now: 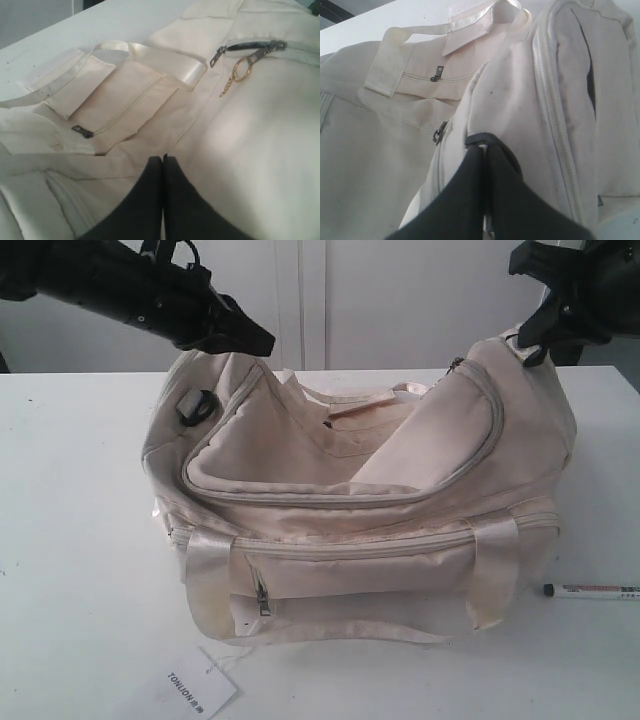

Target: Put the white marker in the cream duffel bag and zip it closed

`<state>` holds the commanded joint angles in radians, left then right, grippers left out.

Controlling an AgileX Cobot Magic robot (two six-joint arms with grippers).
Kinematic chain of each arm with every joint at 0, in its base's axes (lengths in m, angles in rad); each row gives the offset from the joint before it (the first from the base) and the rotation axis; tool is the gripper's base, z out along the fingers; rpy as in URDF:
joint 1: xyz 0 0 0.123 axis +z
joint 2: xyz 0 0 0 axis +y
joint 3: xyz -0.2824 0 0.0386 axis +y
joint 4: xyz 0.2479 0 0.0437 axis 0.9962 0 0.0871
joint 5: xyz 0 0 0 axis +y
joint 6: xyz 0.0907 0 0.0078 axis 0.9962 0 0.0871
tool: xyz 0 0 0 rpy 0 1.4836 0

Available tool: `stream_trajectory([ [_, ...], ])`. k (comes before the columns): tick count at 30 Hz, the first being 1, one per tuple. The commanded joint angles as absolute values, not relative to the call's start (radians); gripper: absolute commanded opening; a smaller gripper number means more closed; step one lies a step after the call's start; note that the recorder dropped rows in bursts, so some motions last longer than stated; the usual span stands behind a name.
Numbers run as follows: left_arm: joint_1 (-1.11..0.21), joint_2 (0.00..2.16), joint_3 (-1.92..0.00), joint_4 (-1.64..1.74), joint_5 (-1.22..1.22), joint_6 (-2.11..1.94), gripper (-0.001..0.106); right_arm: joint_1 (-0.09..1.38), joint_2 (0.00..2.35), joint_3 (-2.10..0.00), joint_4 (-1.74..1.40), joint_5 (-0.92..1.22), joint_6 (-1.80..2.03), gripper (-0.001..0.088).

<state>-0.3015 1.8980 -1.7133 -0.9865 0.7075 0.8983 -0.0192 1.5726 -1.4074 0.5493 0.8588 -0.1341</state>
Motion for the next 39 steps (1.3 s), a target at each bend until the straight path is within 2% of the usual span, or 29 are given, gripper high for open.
stream_trajectory([
  [12, -0.302, 2.069, -1.885, -1.209, 0.849, 1.218, 0.0, -0.019, 1.573, -1.407, 0.549, 0.859, -0.134, 0.0],
  [23, -0.302, 2.225, -1.934, -1.493, 0.975, 1.378, 0.0, -0.019, 1.573, -1.407, 0.549, 0.859, -0.134, 0.0],
  [39, -0.409, 2.258, -1.934, -1.494, 0.933, 1.524, 0.0, -0.019, 1.573, -1.407, 0.549, 0.859, -0.134, 0.0],
])
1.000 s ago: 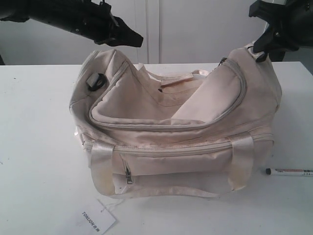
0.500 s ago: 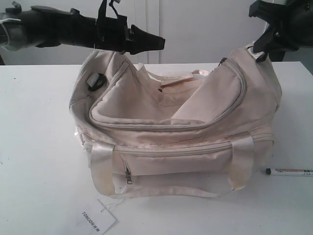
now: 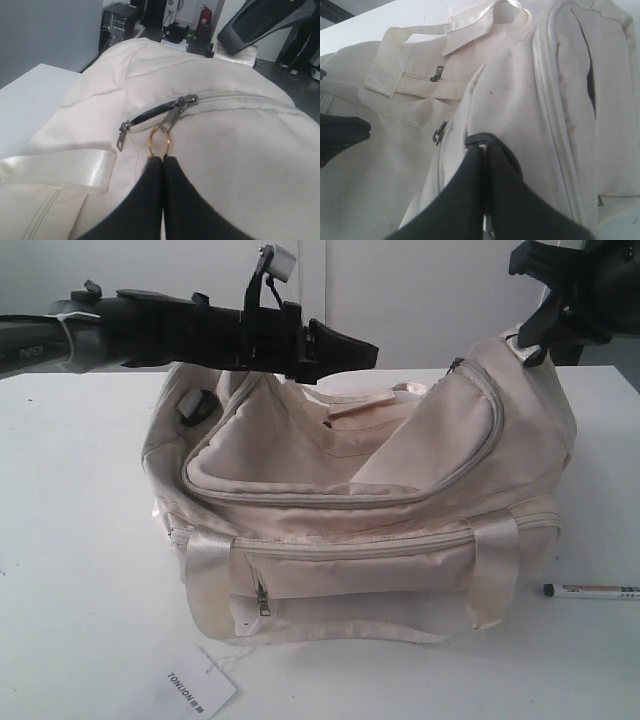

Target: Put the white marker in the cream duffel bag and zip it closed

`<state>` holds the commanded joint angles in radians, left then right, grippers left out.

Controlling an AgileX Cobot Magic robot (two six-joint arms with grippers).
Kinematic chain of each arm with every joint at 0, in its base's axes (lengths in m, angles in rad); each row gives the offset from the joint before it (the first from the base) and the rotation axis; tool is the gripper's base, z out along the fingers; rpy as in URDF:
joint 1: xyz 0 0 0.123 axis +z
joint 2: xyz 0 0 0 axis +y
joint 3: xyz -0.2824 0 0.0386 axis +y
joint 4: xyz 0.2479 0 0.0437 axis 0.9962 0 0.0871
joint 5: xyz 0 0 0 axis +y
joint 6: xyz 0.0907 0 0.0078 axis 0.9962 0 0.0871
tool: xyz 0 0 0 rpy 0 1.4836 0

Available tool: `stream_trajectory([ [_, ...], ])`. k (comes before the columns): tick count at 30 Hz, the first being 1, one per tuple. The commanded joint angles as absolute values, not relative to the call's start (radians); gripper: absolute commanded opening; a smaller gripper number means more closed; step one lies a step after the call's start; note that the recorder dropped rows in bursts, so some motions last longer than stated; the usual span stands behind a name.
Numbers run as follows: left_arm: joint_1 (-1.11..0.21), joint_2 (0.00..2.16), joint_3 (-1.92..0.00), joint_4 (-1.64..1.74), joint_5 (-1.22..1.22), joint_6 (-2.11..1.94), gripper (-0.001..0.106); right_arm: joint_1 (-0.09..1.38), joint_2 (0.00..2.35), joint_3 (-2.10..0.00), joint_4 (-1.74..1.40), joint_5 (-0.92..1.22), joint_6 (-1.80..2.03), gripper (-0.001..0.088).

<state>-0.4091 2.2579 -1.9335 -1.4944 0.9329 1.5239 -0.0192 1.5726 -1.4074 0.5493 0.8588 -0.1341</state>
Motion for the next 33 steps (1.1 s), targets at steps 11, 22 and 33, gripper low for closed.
stream_trajectory([
  [11, -0.495, 2.258, -1.934, -1.437, 0.836, 1.533, 0.0, -0.019, 1.573, -1.407, 0.549, 0.859, -0.134, 0.0],
  [22, -0.513, 2.25, -1.934, -1.432, 0.751, 1.498, 0.006, -0.019, 1.573, -1.407, 0.547, 0.857, -0.134, 0.0],
  [33, -0.511, 2.184, -1.934, -1.214, 0.826, 1.373, 0.017, -0.019, 1.573, -1.407, 0.547, 0.849, -0.134, 0.0],
])
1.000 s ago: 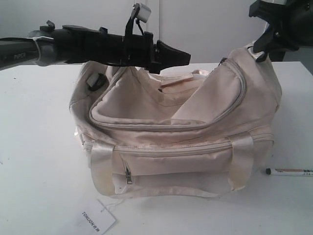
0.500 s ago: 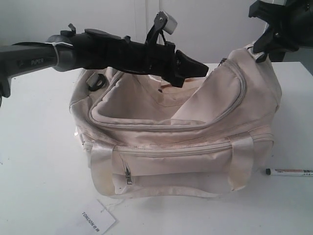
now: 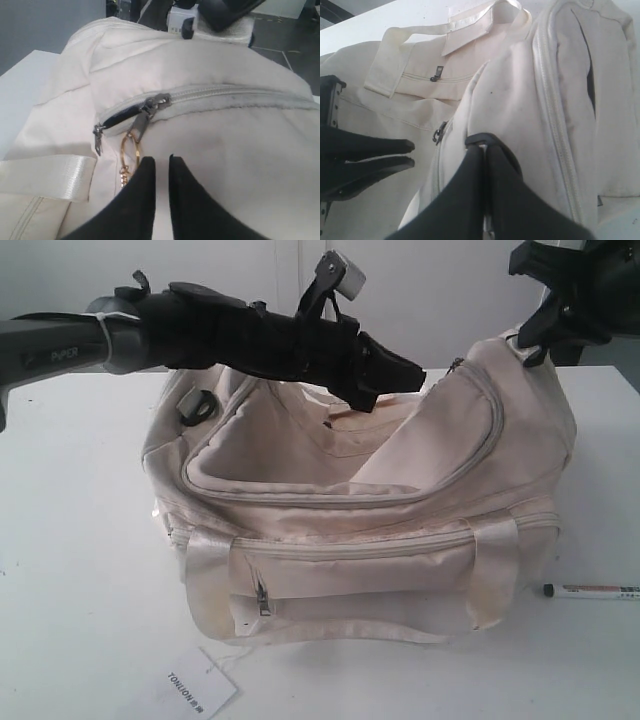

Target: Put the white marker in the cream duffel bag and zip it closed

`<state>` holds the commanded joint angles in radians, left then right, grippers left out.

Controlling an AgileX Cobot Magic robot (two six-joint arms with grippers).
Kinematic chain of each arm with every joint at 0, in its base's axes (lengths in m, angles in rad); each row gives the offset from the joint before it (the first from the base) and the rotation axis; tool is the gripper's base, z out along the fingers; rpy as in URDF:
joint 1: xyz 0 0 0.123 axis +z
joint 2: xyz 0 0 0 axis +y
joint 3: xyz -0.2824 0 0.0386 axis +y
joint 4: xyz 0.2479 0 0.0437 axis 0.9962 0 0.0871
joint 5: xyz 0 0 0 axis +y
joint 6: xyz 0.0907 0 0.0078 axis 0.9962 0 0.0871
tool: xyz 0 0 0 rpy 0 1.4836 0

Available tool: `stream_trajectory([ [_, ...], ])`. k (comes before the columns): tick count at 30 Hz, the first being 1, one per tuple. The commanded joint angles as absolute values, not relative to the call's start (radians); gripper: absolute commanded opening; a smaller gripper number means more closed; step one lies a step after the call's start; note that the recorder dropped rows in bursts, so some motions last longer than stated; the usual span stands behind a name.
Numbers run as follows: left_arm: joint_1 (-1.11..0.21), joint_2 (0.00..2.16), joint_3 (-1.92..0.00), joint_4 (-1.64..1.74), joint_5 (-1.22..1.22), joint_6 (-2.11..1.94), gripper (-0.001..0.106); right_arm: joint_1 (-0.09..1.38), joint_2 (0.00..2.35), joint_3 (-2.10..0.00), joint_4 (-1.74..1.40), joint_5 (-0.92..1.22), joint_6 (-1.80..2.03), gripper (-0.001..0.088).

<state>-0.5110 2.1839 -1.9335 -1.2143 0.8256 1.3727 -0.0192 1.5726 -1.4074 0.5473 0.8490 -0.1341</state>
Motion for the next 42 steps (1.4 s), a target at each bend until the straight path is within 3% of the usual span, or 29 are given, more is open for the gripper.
stream_trajectory([
  [6, -0.511, 2.139, -1.934, -1.082, 0.941, 1.295, 0.0, -0.019, 1.573, -1.407, 0.547, 0.847, -0.134, 0.0],
  [17, -0.592, 2.127, -1.934, -0.851, 0.745, 1.156, 0.0, -0.019, 1.573, -1.407, 0.547, 0.847, -0.134, 0.0],
  [42, -0.612, 2.121, -1.934, -0.872, 0.605, 1.098, 0.0, -0.019, 1.581, -1.395, 0.493, 0.874, -0.142, 0.0],
])
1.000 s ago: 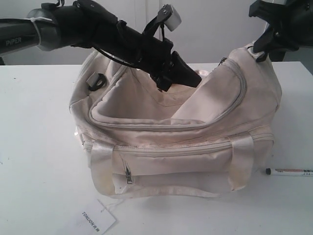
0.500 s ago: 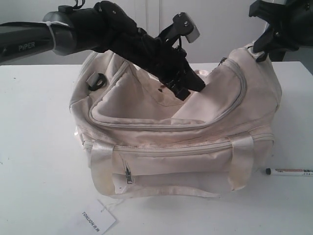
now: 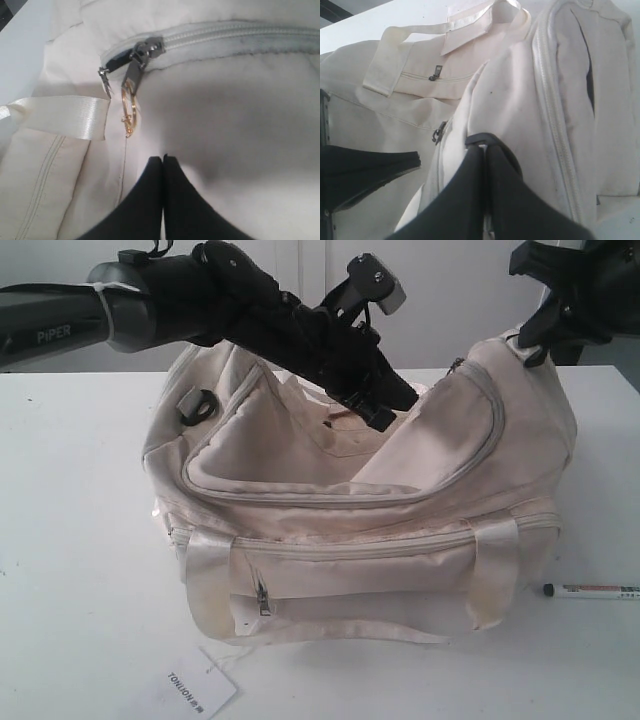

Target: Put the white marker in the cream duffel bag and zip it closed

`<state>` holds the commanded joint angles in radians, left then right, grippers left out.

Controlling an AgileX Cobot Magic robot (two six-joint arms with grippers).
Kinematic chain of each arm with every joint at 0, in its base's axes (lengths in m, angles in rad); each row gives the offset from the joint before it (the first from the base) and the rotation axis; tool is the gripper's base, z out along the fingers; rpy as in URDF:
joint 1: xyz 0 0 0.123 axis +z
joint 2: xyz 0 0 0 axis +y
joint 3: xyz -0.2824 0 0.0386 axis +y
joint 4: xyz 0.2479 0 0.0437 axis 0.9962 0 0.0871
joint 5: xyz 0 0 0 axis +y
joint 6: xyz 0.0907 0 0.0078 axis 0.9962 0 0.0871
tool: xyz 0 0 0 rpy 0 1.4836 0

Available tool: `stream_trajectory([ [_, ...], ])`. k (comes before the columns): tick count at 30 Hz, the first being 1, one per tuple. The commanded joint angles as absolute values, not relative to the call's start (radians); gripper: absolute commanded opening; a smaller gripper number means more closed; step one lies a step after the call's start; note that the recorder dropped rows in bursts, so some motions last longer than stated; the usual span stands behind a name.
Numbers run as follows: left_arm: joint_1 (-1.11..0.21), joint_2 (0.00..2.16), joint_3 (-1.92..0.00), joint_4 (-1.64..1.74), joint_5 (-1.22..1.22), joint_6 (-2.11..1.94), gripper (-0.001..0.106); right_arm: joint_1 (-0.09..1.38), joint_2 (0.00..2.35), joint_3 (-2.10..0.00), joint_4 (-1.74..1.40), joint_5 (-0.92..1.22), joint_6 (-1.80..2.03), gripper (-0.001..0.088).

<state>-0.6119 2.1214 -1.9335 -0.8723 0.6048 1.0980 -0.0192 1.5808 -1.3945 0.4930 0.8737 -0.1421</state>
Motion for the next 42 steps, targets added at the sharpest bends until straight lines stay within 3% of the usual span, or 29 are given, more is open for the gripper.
stream_trajectory([
  [16, -0.612, 2.121, -1.934, -0.874, 0.601, 1.098, 0.0, -0.019, 1.753, -1.336, 0.436, 0.955, -0.133, 0.001],
  [26, -0.612, 2.121, -1.934, -0.874, 0.601, 1.098, 0.0, -0.019, 1.696, -1.408, 0.454, 0.989, -0.09, 0.0281],
  [38, -0.612, 2.121, -1.934, -0.874, 0.601, 1.098, 0.0, -0.01, 1.668, -1.434, 0.617, 0.966, -0.135, 0.0288],
  [42, -0.612, 2.121, -1.934, -0.874, 0.601, 1.098, 0.0, 0.02, 1.668, -1.434, 0.607, 0.92, -0.135, 0.0358],
])
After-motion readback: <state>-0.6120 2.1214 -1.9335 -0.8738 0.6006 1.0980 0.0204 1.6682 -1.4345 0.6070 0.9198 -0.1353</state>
